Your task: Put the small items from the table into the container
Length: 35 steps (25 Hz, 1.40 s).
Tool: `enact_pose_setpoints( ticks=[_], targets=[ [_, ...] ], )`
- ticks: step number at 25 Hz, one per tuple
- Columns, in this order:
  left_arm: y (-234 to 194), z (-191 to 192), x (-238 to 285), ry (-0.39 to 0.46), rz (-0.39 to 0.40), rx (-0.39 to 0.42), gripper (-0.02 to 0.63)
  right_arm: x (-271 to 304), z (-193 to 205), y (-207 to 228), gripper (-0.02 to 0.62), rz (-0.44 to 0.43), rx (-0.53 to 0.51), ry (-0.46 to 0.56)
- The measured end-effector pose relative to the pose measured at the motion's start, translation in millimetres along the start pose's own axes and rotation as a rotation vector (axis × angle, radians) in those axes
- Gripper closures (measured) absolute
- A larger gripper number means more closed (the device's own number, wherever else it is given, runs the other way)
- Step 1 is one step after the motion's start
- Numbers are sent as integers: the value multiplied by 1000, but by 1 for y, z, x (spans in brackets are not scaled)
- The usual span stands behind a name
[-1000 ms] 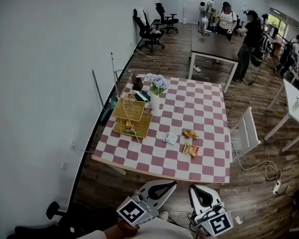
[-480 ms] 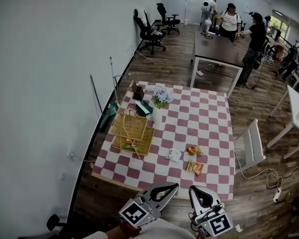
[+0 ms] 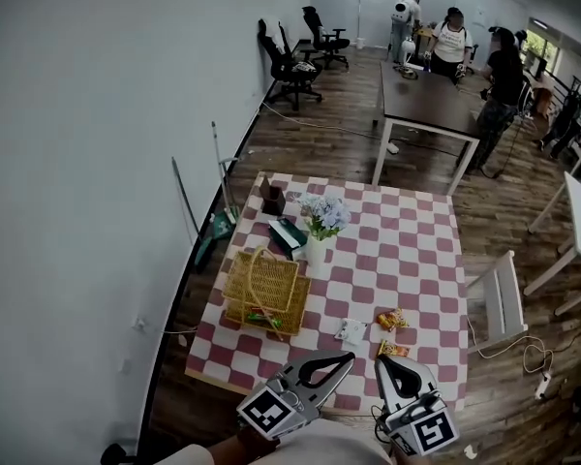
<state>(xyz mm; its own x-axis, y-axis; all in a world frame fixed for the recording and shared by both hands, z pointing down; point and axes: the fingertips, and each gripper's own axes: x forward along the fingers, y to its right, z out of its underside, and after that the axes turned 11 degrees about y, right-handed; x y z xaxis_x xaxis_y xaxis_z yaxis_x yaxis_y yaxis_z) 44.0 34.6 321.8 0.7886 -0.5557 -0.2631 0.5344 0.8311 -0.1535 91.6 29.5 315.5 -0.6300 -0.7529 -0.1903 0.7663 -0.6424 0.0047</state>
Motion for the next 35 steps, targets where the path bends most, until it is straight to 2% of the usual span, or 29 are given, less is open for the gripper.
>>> enact_pose_setpoints(
  ticks=[10,22,29,35],
  targets=[
    [-46,2,-6,-18,10,-11,598,41,18,5,574,30,-9,-9],
    [-42,6,2,-30,-3,-28,598,39,17,14,574,24,-20,-25],
    [-27,35,8,-87,10,-61,598,14,35,22,574,40,-43,-93],
    [-12,68,10,-130,29,-108,598,-23,71,23,574,18,-50,-210]
  ],
)
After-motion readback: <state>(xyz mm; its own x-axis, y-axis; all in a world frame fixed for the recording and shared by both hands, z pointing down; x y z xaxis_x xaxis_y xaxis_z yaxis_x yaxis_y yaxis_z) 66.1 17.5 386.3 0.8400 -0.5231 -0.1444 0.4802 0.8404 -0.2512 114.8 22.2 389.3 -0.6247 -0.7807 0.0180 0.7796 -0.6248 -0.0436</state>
